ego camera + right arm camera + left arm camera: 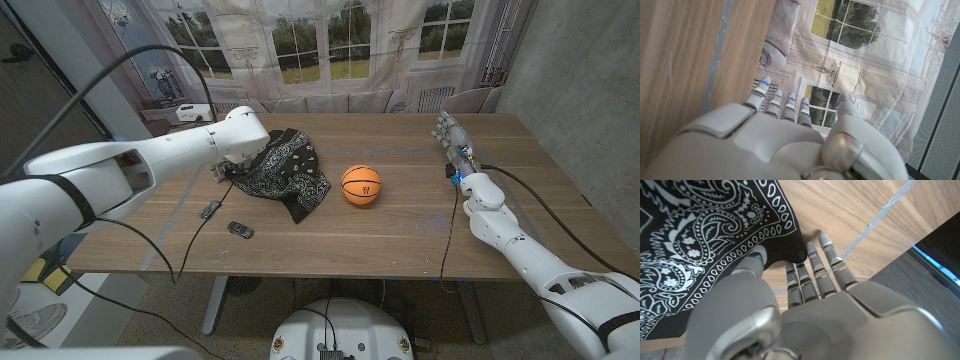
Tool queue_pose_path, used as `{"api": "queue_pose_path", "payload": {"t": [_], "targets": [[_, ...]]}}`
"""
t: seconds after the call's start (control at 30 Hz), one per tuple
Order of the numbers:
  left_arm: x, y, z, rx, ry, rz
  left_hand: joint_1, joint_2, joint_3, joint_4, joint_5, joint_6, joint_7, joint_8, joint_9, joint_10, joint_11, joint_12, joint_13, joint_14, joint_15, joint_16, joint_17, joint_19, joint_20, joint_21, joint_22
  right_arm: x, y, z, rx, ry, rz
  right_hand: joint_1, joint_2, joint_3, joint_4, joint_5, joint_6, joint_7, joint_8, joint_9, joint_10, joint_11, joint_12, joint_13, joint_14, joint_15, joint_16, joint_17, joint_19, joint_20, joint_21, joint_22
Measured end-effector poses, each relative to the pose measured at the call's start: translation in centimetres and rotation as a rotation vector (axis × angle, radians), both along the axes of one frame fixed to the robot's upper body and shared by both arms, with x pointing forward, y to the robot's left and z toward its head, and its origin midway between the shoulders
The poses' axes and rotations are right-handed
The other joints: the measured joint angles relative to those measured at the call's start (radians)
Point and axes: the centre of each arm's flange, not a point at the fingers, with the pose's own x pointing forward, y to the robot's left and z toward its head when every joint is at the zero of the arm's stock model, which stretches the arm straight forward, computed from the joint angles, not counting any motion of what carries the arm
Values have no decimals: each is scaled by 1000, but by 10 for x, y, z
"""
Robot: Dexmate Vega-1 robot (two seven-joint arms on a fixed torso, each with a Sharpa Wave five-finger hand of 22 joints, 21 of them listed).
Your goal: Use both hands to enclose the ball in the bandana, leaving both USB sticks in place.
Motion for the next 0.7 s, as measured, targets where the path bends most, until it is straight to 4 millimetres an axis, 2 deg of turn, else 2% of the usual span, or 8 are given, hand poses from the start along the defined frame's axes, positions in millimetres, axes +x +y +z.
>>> {"api": "queue_pose_path", "payload": {"t": [0.1, 0.17, 0.23, 0.33, 0.5, 0.53, 0.6, 0.7], "targets": [[1, -3, 0, 25, 8, 3, 129, 57, 21, -6, 16, 168, -2, 37, -1, 175, -34, 50, 19, 161, -21, 75, 23, 74, -41, 57, 7, 0, 0, 0, 1, 0, -1, -1, 1, -3, 3, 0, 0, 0, 0, 0, 0, 0, 0, 0, 5, 5, 0, 0, 4, 4, 0, 0], [2, -6, -2, 45, 12, 9, 215, 82, 25, -10, 19, 293, -1, 85, 11, 272, -39, 79, 31, 261, -48, 132, 55, 116, -62, 107, 18, 1, -1, -1, 2, 3, -2, -2, 2, -3, 3, 0, 0, 0, 0, 0, 0, 0, 0, 0, 5, 5, 0, 0, 4, 4, 0, 0], [3, -9, -5, 61, 16, 16, 274, 94, 19, -5, 19, 370, 8, 108, 23, 343, -45, 99, 47, 348, -78, 180, 92, 142, -79, 158, 31, 1, -1, -1, 3, 4, -3, -4, 4, -3, 3, 0, 0, 0, 0, 0, 0, 0, 0, 0, 5, 5, 0, 0, 4, 4, 0, 0], [3, -12, -11, 74, 15, 32, 296, 104, 12, 2, 19, 396, 17, 112, 24, 365, -28, 125, 62, 406, -111, 213, 121, 153, -89, 195, 39, 2, -1, -1, 4, 5, -3, -4, 4, -3, 3, 0, 0, 0, 0, 0, 0, 0, 0, 0, 5, 5, 0, 0, 4, 4, 0, 0], [2, -18, -20, 76, -3, 51, 320, 114, 2, 11, 14, 407, 30, 115, 35, 389, -3, 130, 62, 444, -138, 233, 156, 164, -89, 236, 48, 2, 0, -1, 6, 4, -2, -4, 4, -3, 3, 0, 0, 0, 0, 0, 0, 0, 0, 0, 5, 5, 0, 0, 4, 4, 0, 0], [1, -20, -25, 68, -10, 53, 321, 116, 1, 11, 14, 408, 37, 116, 38, 392, 1, 130, 62, 448, -140, 237, 161, 164, -89, 242, 50, 2, 0, -1, 6, 4, -2, -4, 4, -3, 3, 0, 0, 0, 0, 0, 0, 0, 0, 0, 5, 5, 0, 0, 4, 4, 0, 0], [0, -19, -19, 104, -58, 75, 326, 121, -3, 11, 13, 411, 44, 117, 43, 395, 4, 130, 62, 452, -143, 240, 172, 164, -89, 253, 53, 2, 0, -1, 6, 2, -2, -4, 4, -3, 3, 0, 0, 0, 0, 0, 2, 2, 0, 0, 5, 5, 0, 0, 4, 4, 0, 0], [-3, -28, -33, 102, -109, 74, 339, 124, -7, 15, 5, 405, 49, 122, 53, 393, 7, 130, 62, 461, -145, 248, 188, 164, -89, 265, 58, 2, 0, -1, 6, 1, -2, -4, 4, -3, 3, 0, 0, 0, 0, 0, 5, 5, 0, 0, 5, 5, 0, 0, 4, 4, 0, 0]]}}
